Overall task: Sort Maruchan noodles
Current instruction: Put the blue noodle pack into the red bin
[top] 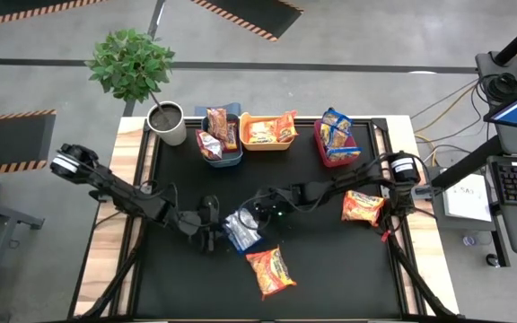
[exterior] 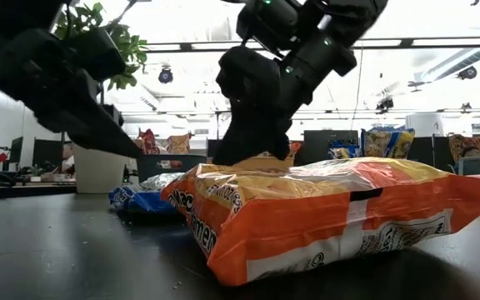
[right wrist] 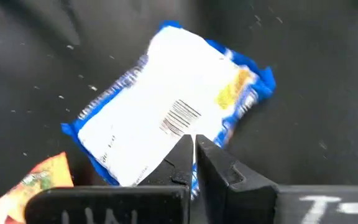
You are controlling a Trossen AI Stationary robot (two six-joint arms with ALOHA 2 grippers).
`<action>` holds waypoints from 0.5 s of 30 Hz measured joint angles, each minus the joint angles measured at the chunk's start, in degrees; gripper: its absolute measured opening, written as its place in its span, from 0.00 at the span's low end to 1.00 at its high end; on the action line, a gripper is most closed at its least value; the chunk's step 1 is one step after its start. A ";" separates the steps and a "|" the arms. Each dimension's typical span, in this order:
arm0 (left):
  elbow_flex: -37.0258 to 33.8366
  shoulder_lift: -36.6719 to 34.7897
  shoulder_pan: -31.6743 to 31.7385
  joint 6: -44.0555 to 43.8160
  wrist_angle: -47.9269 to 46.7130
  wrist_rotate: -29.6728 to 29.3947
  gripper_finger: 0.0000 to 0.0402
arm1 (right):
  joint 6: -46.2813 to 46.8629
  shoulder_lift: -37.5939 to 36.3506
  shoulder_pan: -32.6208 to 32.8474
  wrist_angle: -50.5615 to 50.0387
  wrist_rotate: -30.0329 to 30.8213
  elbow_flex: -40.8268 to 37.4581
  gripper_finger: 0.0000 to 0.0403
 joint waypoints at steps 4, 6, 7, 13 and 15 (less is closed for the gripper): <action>0.00 2.14 -1.01 -0.12 0.69 0.04 0.36 | 3.38 -0.02 -0.02 -5.66 0.15 3.14 0.03; 0.00 3.97 -1.25 -0.28 2.74 0.04 0.32 | 4.69 -0.02 -0.06 -7.47 -1.09 4.42 0.06; 0.00 5.13 -1.31 -0.51 4.18 0.08 0.30 | 5.16 0.00 -0.23 -8.46 -1.77 5.11 0.08; 0.03 14.91 -1.57 -1.20 14.63 0.41 0.18 | 6.74 0.02 -1.41 -12.91 -3.26 6.36 0.31; 0.07 17.39 -1.61 -2.42 15.89 0.43 0.15 | 7.10 0.03 -1.82 -12.50 -3.64 5.68 0.40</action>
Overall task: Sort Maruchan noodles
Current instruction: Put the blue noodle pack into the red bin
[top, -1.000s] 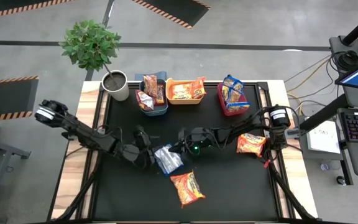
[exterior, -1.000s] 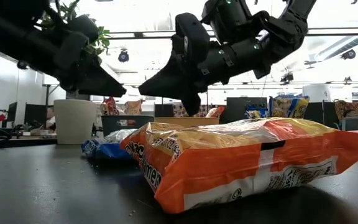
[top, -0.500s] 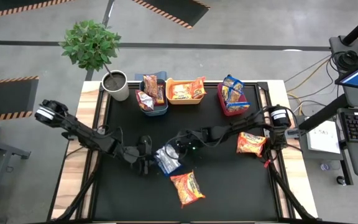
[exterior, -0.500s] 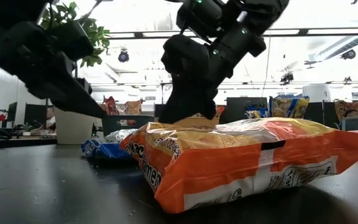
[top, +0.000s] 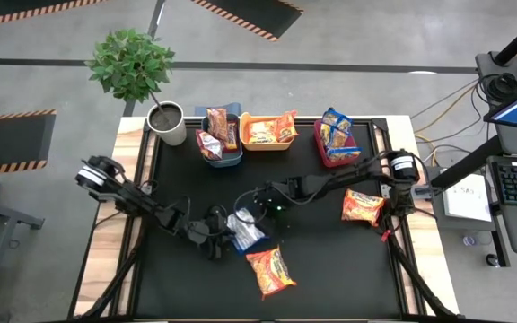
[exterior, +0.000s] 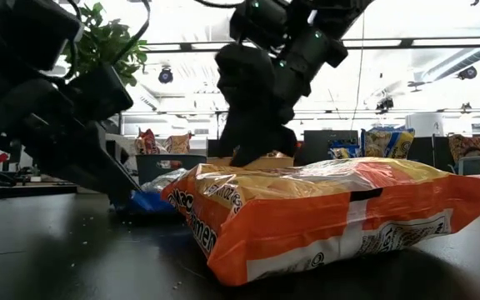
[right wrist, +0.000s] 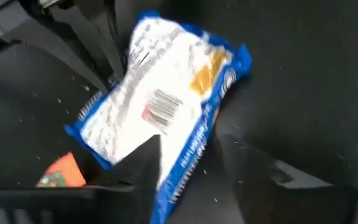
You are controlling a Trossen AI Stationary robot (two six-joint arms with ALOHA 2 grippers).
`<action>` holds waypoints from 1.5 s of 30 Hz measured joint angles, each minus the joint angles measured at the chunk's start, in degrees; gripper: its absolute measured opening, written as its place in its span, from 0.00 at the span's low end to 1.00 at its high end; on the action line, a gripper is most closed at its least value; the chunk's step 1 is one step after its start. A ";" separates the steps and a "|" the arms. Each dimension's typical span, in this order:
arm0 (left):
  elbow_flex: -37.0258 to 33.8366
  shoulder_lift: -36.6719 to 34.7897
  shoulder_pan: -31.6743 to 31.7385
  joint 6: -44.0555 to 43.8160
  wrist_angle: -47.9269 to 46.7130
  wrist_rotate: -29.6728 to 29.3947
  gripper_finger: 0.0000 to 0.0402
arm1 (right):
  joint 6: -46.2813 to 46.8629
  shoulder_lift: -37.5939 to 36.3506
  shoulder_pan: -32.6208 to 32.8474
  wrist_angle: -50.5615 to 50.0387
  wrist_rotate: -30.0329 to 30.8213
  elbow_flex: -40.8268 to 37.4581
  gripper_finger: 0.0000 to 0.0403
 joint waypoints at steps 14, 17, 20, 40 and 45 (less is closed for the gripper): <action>0.15 5.05 0.04 -3.92 1.29 -0.78 0.09 | 12.24 1.22 -4.37 29.35 -10.31 -15.18 0.77; 0.15 5.11 0.02 -3.88 1.31 -0.98 0.09 | 13.32 3.53 -4.71 34.47 -10.28 -15.93 0.79; 0.12 5.15 0.03 -3.84 1.50 -0.97 0.09 | 13.70 6.36 -4.62 36.47 -10.58 -14.57 0.79; -0.13 5.40 -0.07 -3.03 2.94 -2.94 0.09 | 3.96 11.58 -2.42 37.72 -20.13 -5.07 0.62; -0.20 5.42 -0.06 -2.87 3.65 -3.08 0.09 | 4.31 11.60 -2.34 37.58 -18.92 -5.13 0.53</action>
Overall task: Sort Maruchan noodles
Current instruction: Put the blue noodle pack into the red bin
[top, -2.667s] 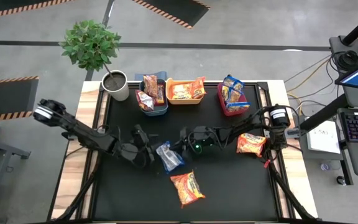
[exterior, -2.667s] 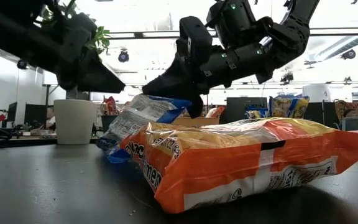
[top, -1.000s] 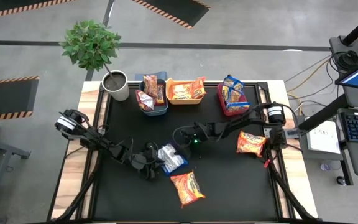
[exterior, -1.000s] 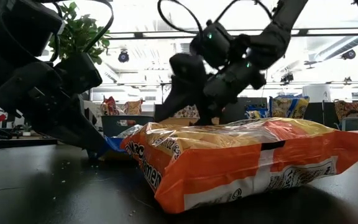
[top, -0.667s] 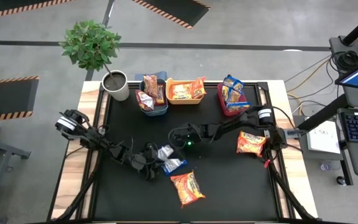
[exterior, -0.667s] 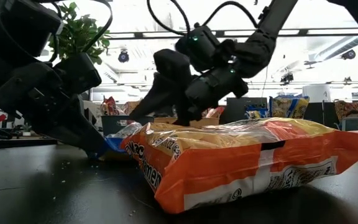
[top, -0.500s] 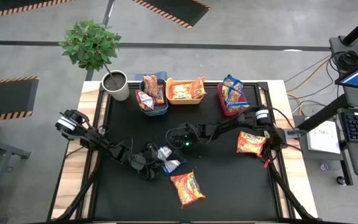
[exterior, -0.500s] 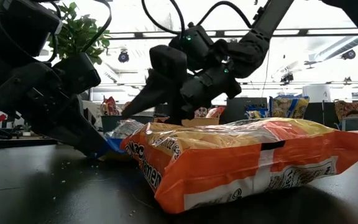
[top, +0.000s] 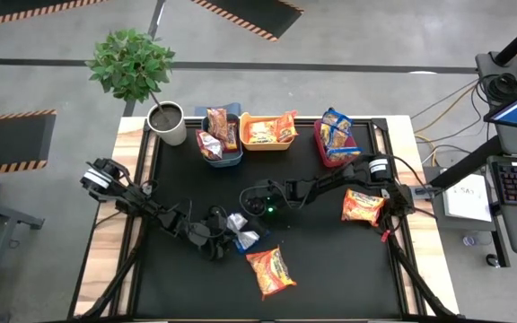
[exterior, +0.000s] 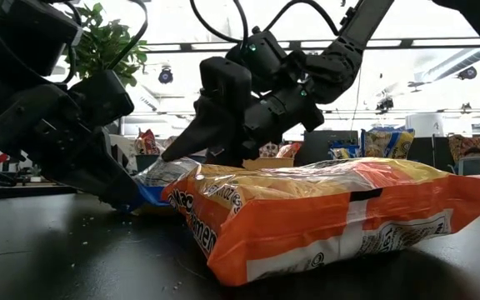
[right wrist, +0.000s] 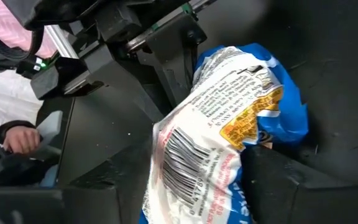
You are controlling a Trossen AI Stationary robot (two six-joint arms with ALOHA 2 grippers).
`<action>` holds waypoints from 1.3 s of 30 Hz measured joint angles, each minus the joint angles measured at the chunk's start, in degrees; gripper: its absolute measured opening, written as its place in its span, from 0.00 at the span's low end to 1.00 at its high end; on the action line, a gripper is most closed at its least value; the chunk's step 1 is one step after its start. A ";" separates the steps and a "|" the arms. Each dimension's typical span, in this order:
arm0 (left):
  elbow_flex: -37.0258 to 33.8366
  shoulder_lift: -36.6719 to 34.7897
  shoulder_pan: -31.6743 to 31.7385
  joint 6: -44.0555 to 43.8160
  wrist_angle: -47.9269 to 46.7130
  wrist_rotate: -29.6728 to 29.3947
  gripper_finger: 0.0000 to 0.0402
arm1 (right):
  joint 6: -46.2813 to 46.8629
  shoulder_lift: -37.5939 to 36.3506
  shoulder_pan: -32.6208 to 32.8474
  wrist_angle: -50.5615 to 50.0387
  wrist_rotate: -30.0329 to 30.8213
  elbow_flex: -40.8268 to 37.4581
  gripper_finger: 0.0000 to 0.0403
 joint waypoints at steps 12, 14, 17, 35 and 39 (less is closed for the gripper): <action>-0.04 -1.80 -0.01 0.04 0.66 1.50 0.09 | 0.54 0.00 0.01 -0.31 0.17 -0.02 0.24; -0.09 -3.02 0.00 0.04 -0.43 2.92 0.09 | 0.52 0.00 0.03 -0.31 0.12 -0.02 0.23; -0.11 -5.80 -0.01 -0.08 -3.91 4.38 0.09 | 0.57 -0.08 0.02 -0.26 -0.14 -0.02 0.23; -0.03 -36.20 -0.22 11.62 -22.14 2.91 0.09 | 0.54 -0.44 -0.08 0.74 0.00 -0.02 0.13; -0.02 -42.19 -0.23 18.99 -22.16 -3.04 0.09 | 0.54 -0.50 -0.20 1.79 0.05 -0.02 0.13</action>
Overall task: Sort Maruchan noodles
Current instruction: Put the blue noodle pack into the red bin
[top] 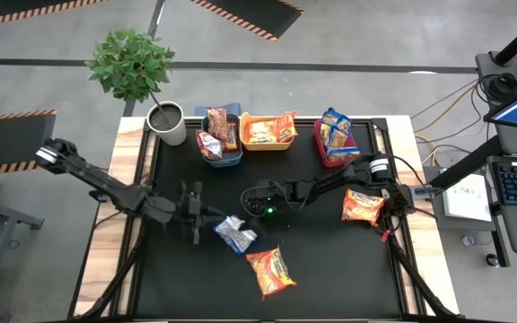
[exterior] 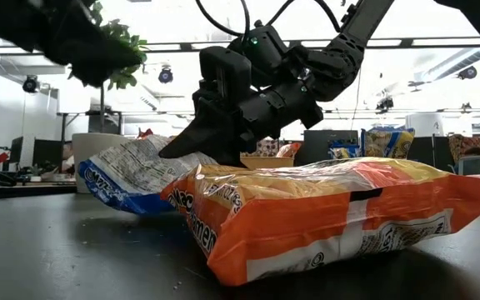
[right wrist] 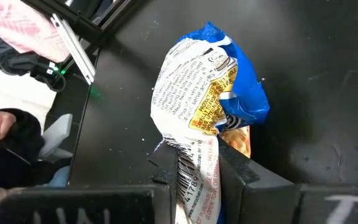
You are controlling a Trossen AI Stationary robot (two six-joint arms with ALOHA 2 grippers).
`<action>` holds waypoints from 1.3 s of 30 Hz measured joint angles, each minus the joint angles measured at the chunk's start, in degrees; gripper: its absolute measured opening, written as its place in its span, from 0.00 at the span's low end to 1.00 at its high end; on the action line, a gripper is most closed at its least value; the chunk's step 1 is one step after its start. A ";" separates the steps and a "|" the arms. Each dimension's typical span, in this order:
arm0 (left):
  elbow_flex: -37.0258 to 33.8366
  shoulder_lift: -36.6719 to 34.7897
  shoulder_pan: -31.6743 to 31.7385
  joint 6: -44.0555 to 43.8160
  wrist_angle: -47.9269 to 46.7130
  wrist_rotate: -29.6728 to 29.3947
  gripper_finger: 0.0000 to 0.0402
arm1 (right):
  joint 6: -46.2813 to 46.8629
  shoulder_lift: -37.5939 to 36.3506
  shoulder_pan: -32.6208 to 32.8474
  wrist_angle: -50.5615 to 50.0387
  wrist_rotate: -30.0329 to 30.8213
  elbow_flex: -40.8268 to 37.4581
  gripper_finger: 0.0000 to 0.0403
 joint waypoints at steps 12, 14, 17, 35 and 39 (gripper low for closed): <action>0.04 -8.00 0.01 7.54 -0.32 -20.23 0.09 | -2.29 -6.30 -0.69 -1.00 -1.31 -0.08 0.13; 0.07 -8.28 0.01 8.38 -0.28 -23.10 0.09 | -3.22 -8.33 -0.82 -1.56 -1.30 -0.13 0.13; 0.23 -8.96 0.01 10.30 -0.12 -27.11 0.09 | -4.95 -12.12 -1.16 -4.25 -1.28 -0.13 0.13; 9.03 -9.05 0.01 20.46 -2.20 -34.99 0.09 | -31.82 -35.02 -8.12 -62.45 47.11 11.18 0.13; 9.03 -8.83 0.01 19.83 -3.82 -34.95 0.09 | -40.78 -35.39 -13.12 -75.69 49.77 16.65 0.13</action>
